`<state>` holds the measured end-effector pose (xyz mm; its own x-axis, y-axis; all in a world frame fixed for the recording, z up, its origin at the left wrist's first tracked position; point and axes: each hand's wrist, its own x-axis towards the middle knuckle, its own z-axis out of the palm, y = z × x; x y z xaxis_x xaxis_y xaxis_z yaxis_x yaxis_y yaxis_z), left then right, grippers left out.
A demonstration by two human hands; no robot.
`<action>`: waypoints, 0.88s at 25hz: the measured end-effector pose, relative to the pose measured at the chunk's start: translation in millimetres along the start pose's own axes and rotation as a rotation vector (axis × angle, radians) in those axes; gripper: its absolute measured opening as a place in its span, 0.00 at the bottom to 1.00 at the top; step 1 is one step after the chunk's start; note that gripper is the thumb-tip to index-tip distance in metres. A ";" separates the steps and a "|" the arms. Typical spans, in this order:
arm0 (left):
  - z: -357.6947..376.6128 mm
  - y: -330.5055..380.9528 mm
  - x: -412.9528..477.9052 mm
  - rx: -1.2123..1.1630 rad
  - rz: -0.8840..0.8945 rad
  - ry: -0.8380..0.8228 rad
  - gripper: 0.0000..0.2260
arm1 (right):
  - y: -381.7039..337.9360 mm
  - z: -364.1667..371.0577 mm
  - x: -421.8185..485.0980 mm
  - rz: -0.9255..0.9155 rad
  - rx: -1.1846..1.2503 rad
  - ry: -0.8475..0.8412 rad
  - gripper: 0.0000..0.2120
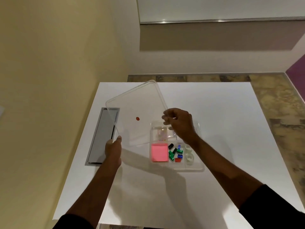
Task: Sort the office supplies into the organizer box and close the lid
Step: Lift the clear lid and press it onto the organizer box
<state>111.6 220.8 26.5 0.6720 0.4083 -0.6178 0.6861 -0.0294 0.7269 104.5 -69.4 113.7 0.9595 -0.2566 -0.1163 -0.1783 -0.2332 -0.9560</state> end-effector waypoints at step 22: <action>95.1 -66.3 -22.0 0.261 0.106 -0.127 0.13 | 177.3 -101.9 -8.4 0.525 -0.194 0.290 0.18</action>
<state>77.8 127.0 -36.6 0.7617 0.2738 -0.5872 0.6478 -0.3056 0.6978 42.6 -204.1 -27.3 0.6397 -0.6206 -0.4535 -0.6721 -0.1654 -0.7218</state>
